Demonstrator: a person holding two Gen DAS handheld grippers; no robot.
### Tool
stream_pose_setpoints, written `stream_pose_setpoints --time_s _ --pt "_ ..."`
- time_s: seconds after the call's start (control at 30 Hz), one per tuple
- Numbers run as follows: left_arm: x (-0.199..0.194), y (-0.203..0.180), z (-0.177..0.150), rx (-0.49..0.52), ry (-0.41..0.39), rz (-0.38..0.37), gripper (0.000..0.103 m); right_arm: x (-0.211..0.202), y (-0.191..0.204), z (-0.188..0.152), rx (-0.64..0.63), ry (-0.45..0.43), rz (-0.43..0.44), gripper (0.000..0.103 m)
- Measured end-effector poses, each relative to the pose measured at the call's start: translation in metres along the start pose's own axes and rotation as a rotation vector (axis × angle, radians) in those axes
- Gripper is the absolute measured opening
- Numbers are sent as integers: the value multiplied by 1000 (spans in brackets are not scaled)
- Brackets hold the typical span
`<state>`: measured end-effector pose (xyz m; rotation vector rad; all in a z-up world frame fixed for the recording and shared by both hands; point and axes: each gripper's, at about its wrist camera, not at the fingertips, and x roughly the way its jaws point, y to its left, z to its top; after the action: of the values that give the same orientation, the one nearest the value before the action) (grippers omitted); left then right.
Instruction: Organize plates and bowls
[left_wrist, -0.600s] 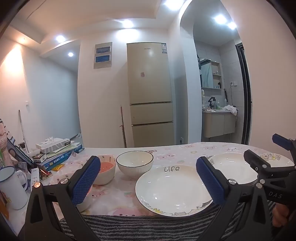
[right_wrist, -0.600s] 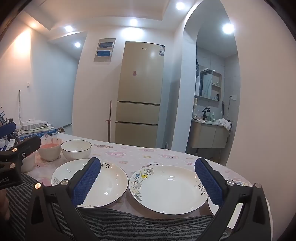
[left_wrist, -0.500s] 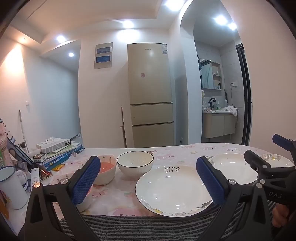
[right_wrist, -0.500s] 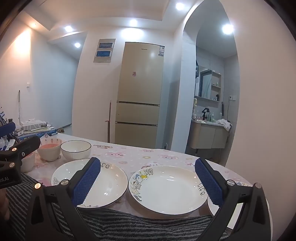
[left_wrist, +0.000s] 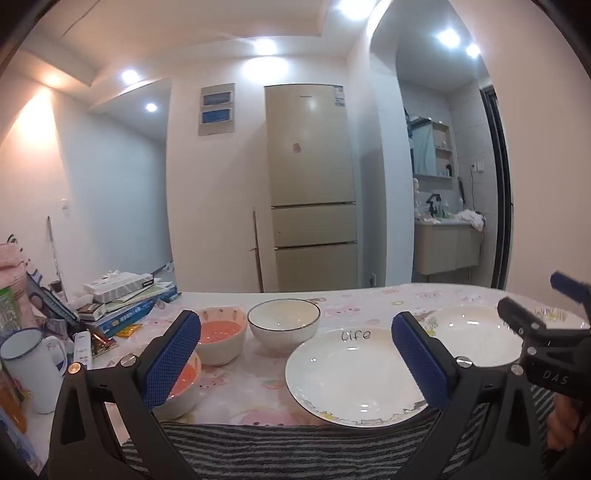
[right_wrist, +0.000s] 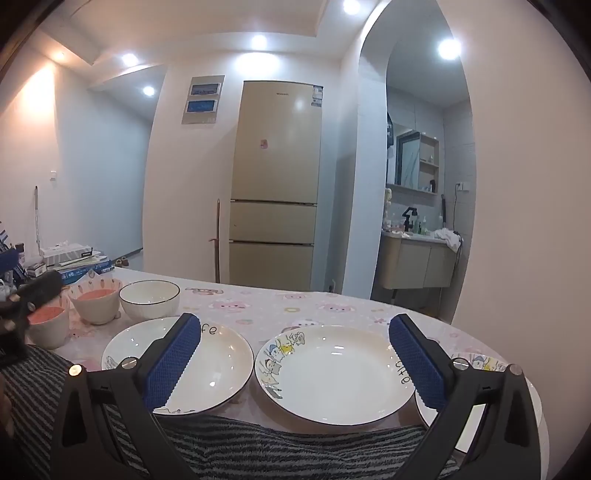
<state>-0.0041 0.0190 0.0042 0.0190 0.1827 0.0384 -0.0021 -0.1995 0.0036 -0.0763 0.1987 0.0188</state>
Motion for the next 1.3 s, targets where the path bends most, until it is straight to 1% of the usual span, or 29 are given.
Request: stream_pose_setpoints --time_s 0.03,0.1,0.17,0.23,0.3,0.33,0.43,0.5,0.6,0.7,0.8,1.03,1.13,1.2,1.3 --pt "-2 2 1 -9 0 -2 103 3 2 1 -8 10 23 103" --pt "-2 6 5 -13 12 -8 103 4 4 5 -22 21 26 103" --pt "-5 8 12 -9 14 -4 103 -6 6 12 -36 -10 15 103" --pt "-11 8 22 0 5 20 103 -18 4 24 -24 -40 32 103" --pt "-25 8 31 2 -41 71 103 -30 1 40 7 -63 64 103" --pt "-34 9 36 -4 -71 76 103 -36 0 48 25 -75 81 103" --pt "-50 16 55 -23 -103 59 103 -54 -1 72 57 -117 131 103" --pt "-59 20 67 -31 -130 72 103 -65 3 90 50 -145 164 103" --pt "-70 29 84 -32 -173 71 103 -79 11 111 28 -178 162 103" --pt "-75 35 98 -46 -190 57 103 -84 16 125 45 -195 157 103" --pt "-74 35 105 -44 -197 50 103 -83 17 130 83 -189 165 103" --pt "-62 21 91 -24 -167 23 103 -69 10 121 107 -165 145 103" --pt "-63 18 94 -29 -190 46 103 -63 7 121 104 -160 136 103" --pt "-62 19 97 -42 -206 31 103 -61 6 124 105 -167 127 103" --pt "-55 14 106 -39 -202 -9 103 -55 4 129 120 -185 130 103"
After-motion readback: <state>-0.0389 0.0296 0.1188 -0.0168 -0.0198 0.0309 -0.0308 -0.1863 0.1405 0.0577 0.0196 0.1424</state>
